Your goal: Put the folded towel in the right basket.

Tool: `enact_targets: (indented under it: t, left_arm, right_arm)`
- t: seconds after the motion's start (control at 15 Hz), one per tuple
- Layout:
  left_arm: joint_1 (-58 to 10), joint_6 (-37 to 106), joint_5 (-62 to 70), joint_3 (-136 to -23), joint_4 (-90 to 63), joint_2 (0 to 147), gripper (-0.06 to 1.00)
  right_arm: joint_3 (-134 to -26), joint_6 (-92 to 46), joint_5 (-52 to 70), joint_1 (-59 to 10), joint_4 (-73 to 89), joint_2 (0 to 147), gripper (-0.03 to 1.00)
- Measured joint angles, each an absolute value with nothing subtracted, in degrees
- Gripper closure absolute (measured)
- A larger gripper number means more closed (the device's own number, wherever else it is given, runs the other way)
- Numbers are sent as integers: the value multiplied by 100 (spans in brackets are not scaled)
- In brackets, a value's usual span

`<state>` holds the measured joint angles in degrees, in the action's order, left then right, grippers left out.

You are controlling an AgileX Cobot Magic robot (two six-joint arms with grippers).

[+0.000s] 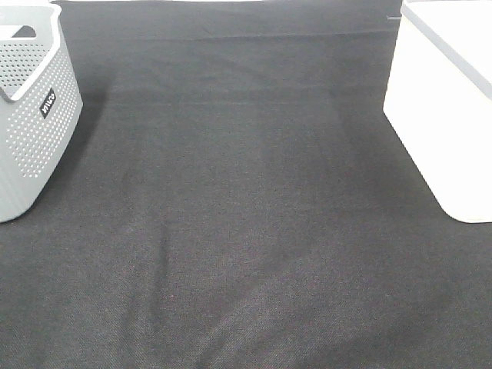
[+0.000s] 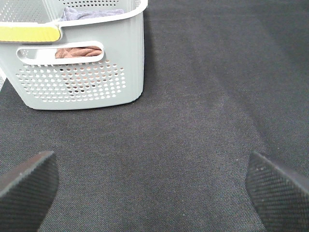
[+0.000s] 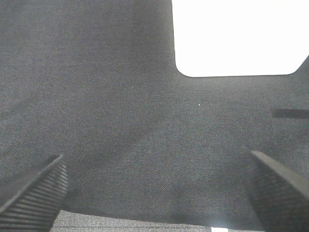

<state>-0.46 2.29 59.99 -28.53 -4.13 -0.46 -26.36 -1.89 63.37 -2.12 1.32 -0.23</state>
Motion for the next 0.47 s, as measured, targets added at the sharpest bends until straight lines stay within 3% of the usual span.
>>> enact_targets:
  t: [0.47]
  left_arm:
    - [-46,229,5999,-2853,-413,-46,-3]
  right_arm:
    - [-2636,-189,6337,-212,132,-23,0]
